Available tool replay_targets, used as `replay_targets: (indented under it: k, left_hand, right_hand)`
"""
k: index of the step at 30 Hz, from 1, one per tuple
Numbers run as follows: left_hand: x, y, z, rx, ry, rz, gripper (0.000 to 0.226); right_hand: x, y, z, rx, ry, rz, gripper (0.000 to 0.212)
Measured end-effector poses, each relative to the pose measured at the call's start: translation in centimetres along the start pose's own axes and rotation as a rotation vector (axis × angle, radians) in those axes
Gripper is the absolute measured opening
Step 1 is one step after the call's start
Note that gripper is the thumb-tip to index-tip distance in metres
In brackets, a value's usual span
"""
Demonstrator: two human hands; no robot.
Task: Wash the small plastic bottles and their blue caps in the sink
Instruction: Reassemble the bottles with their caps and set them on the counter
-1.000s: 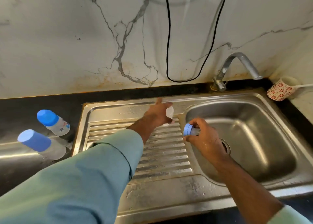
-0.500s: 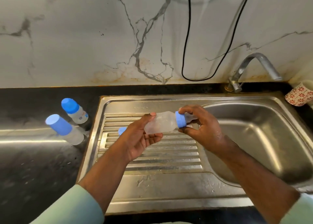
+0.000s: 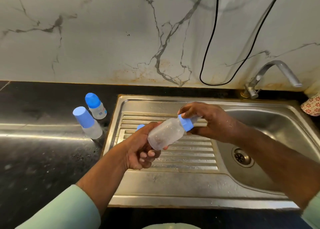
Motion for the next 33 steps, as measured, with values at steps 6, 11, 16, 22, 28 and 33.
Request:
replay_targets:
  k: [6,11,16,22,28,33]
  left_hand:
    - [1.6,2.3,-0.1,0.147,0.038,0.339,0.068]
    - [2.3,3.5,0.9,0.128,0.025,0.630,0.048]
    - [3.4,3.9,0.8,0.422,-0.381,0.878,0.062]
    - [4.4,4.3,1.3,0.451,-0.480,0.946,0.061]
    - [4.5,3.4,1.0,0.389,-0.332,0.901,0.059]
    - [4.7,2.9,0.3,0.351,-0.272,0.880,0.064]
  right_hand:
    - [0.9,0.2,0.9,0.003,-0.243,0.454,0.040]
    - [0.6,0.7,2.1,0.280,-0.484,0.683,0.045]
    - [1.3,2.4,3.1,0.342,-0.543,0.990,0.056]
    - [1.5,3.7,3.3,-0.008,-0.760,1.260,0.107]
    - [1.7,2.9,2.4,0.394,-1.011,0.990,0.061]
    - [2.3,2.7,1.7,0.341,-0.781,0.952,0.036]
Point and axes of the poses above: each hand's wrist, its own y-axis away from the middle knuckle, its own z-axis out of the palm, x = y × z, the point moved 5 cm from there along -y, towards the middle knuckle, and after that the axes turned 14 degrees about -z, right-handed, at the moved point
